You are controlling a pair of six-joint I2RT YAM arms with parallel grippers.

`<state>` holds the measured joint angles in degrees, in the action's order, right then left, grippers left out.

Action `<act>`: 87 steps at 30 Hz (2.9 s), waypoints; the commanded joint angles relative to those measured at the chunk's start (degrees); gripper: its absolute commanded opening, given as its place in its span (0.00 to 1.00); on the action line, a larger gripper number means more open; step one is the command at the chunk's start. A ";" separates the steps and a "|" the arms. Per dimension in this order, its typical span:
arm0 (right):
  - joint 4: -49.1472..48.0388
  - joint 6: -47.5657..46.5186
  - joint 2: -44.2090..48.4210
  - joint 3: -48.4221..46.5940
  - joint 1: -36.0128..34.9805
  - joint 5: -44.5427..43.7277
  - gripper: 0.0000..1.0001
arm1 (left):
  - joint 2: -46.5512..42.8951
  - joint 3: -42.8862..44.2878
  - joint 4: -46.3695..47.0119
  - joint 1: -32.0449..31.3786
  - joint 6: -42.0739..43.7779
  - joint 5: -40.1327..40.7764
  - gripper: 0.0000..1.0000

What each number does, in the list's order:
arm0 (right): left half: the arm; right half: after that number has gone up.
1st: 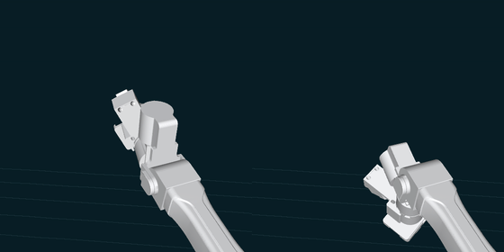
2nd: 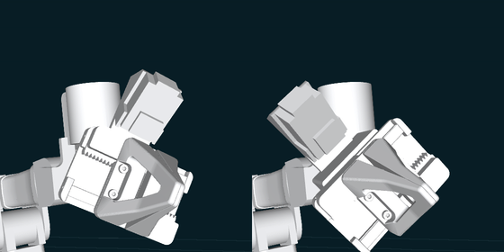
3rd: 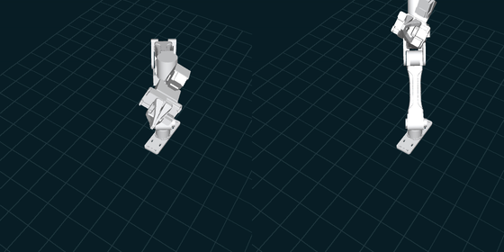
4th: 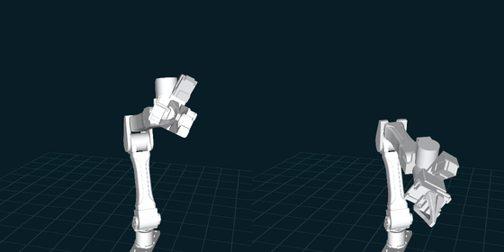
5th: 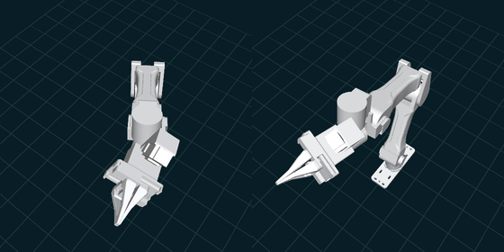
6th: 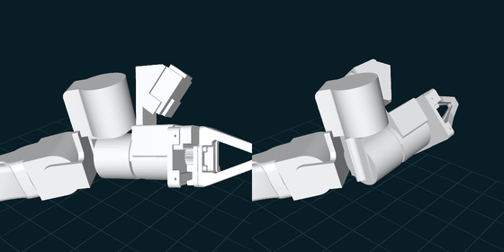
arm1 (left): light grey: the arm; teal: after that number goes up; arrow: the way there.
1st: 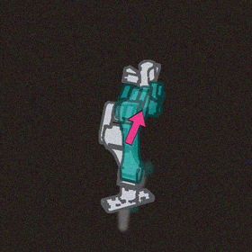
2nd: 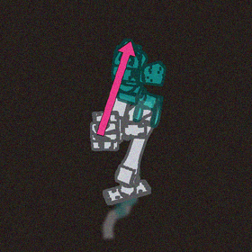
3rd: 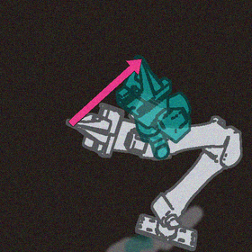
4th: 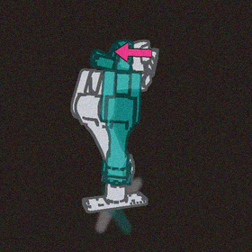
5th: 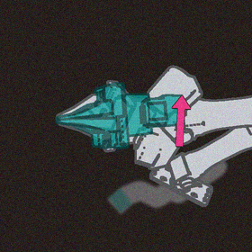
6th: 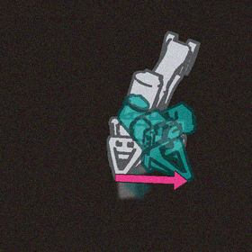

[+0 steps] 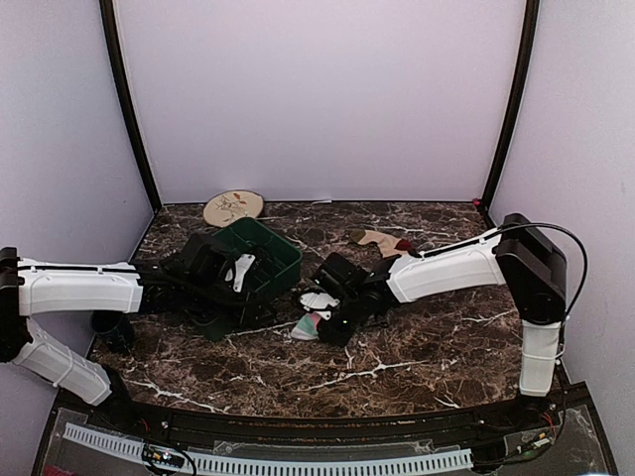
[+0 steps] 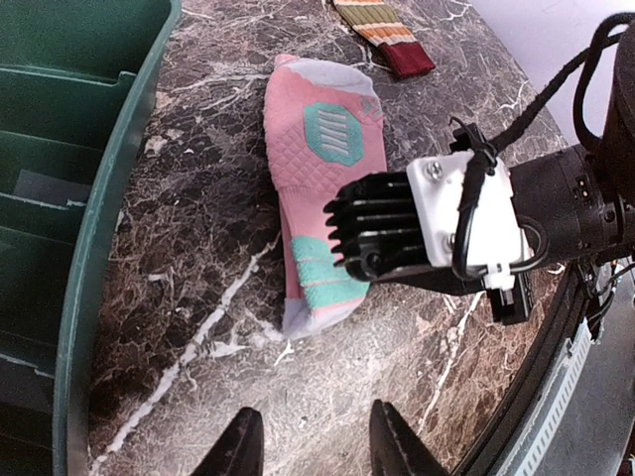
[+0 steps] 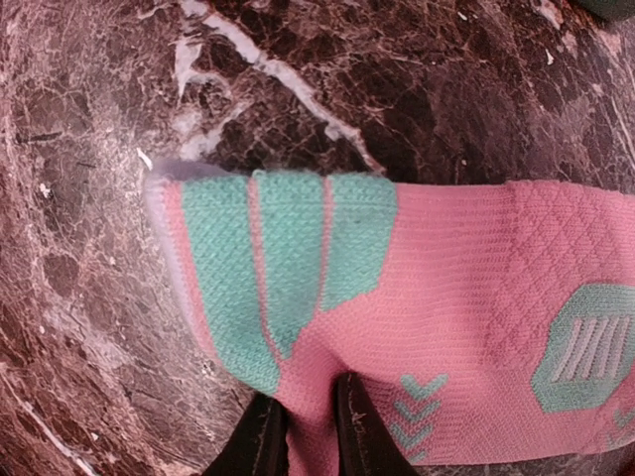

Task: Roll the socks
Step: Pick up the sock from the center of the board, then pass from the right arm to the left

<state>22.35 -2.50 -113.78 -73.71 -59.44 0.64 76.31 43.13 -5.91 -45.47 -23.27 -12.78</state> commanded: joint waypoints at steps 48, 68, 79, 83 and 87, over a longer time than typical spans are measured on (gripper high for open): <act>-0.77 21.13 -5.32 0.80 11.08 47.73 0.00 | 5.21 5.50 -4.40 -13.58 28.71 3.29 0.41; 2.53 21.96 -8.19 -0.65 12.57 52.27 0.00 | 8.69 6.94 -0.87 -20.86 44.36 15.84 0.36; 3.45 21.94 -8.74 -1.56 12.90 53.06 0.00 | 9.56 0.56 7.09 -25.26 55.58 25.44 0.36; 3.98 21.72 -8.81 -1.91 12.94 53.22 0.00 | 11.90 -0.42 10.39 -25.39 57.55 29.49 0.36; 4.43 21.32 -8.91 -2.13 12.87 53.42 0.00 | 14.69 0.06 13.83 -25.45 58.82 34.57 0.37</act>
<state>25.52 19.16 -121.60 -74.50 -47.03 53.10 88.99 43.64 3.05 -70.67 32.80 15.42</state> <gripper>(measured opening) 0.025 0.364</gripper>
